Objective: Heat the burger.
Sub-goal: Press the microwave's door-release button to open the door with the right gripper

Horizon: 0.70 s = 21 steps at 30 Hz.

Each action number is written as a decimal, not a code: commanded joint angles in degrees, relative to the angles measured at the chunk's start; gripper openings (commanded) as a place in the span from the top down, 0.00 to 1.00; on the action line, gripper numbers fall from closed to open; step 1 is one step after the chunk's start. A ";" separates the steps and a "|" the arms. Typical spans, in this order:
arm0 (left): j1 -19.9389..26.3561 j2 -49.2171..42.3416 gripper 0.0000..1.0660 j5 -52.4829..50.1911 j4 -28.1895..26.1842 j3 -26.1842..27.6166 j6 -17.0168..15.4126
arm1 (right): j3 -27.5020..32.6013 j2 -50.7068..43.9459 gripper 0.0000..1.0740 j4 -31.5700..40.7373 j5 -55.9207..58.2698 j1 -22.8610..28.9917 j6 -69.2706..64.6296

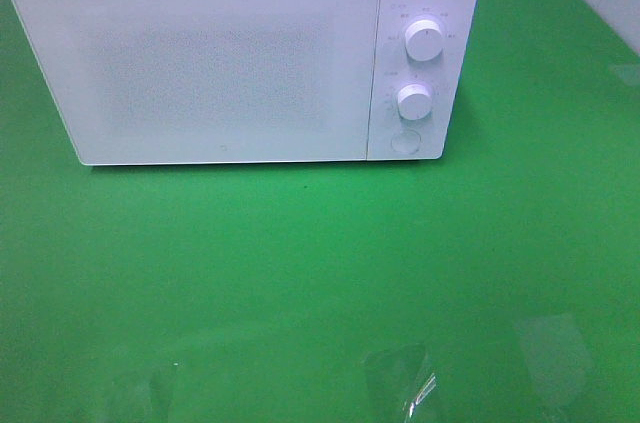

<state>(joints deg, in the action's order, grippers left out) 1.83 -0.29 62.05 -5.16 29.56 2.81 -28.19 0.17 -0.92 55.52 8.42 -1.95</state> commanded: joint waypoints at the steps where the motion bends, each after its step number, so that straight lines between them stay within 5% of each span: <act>1: 0.17 -0.92 0.06 -0.63 -0.17 0.00 -0.34 | 0.17 -1.95 0.34 -0.06 -0.69 -1.26 -0.46; 21: 0.17 -0.29 0.06 -0.63 -0.11 0.00 -0.34 | 0.17 -1.95 0.34 -0.06 -0.69 -1.26 -0.52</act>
<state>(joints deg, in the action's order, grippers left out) 1.83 -0.29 62.05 -5.16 29.56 2.81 -28.19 -0.23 -0.92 55.35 7.56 -1.95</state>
